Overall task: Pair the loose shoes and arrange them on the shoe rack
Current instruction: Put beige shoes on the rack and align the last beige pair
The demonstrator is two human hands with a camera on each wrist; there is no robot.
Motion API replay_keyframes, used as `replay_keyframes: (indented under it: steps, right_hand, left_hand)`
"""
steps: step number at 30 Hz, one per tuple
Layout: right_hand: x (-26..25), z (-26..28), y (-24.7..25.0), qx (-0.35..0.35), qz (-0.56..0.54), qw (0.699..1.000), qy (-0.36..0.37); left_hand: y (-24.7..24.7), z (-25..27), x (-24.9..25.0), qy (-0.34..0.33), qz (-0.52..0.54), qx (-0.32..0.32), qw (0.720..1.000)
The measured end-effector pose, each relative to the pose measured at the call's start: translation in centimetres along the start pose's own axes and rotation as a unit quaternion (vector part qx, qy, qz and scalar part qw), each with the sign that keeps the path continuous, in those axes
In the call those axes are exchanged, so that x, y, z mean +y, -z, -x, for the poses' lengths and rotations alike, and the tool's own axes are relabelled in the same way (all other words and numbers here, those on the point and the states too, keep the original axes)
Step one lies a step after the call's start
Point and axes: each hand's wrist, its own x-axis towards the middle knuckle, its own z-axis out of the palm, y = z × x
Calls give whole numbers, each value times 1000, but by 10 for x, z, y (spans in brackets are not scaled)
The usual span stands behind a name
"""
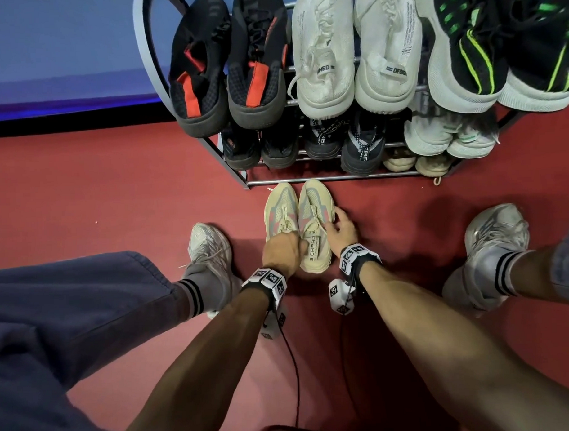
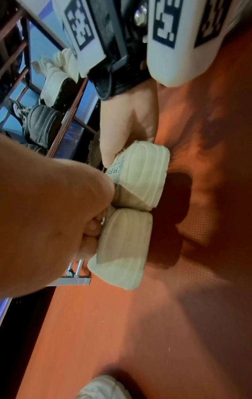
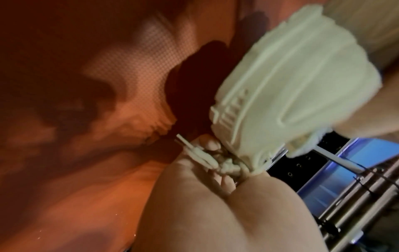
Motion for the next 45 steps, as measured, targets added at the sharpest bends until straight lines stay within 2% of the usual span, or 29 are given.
replay_keyframes:
  steps: [3, 5, 8, 15, 18, 21, 22, 24, 25, 26, 29, 32, 34, 35, 37, 39, 40, 42, 45]
  right_hand:
    - [7, 3, 2, 51, 23, 998, 12]
    - [4, 5, 7, 73, 34, 996, 28]
    - [-3, 2, 13, 68, 44, 996, 43]
    - [-40, -14, 10, 14, -20, 998, 50]
    - [-56, -10, 5, -28, -67, 997, -11]
    - [-50, -5, -10, -117, -74, 981, -138]
    - [-47, -3, -13, -150, -108, 963, -195]
    - [-47, 1, -17, -220, -224, 904, -288]
    - [-47, 1, -19, -242, -270, 881, -303]
    - [-47, 0, -23, -243, -291, 876, -298]
    - [-39, -9, -33, -187, -292, 901, -262]
    - [-32, -13, -34, -198, -316, 882, -288]
    - [-27, -14, -35, -203, -326, 876, -291]
    - [-26, -13, -36, -205, -328, 876, -287]
    - [-24, -13, -39, -204, -321, 883, -276]
    - [-23, -14, -40, -194, -294, 900, -256]
    - [-21, -16, -41, -177, -264, 917, -242]
    - [-19, -20, -41, -139, -199, 946, -216]
    - [-15, -21, -40, -162, -201, 942, -214]
  left_hand:
    - [-1, 7, 4, -59, -20, 3, 998]
    - [0, 10, 10, -70, 1, 8, 998]
    - [3, 12, 15, -67, 24, 19, 997]
    - [23, -14, 0, -46, 40, 63, 996]
    - [34, -38, -16, -9, 45, 75, 996]
    - [34, -62, -36, 16, 80, 77, 994]
    - [32, -67, -40, 19, 91, 70, 993]
    - [23, -74, -45, 10, 95, 59, 994]
    - [16, -76, -46, 9, 92, 56, 994]
    - [10, -76, -45, 15, 93, 60, 994]
    - [-10, -70, -43, 28, 105, 108, 988]
    - [-31, -51, -51, 92, 116, 154, 977]
    - [-38, -42, -60, 187, 171, 190, 949]
    - [-45, -42, -65, 247, 222, 194, 923]
    - [-52, -47, -71, 342, 409, 97, 841]
    - [-60, -52, -76, 355, 549, -9, 757]
    - [-59, -54, -75, 351, 576, -34, 737]
    - [-61, -58, -73, 350, 604, -34, 715]
    - [-57, -59, -63, 354, 674, -39, 647]
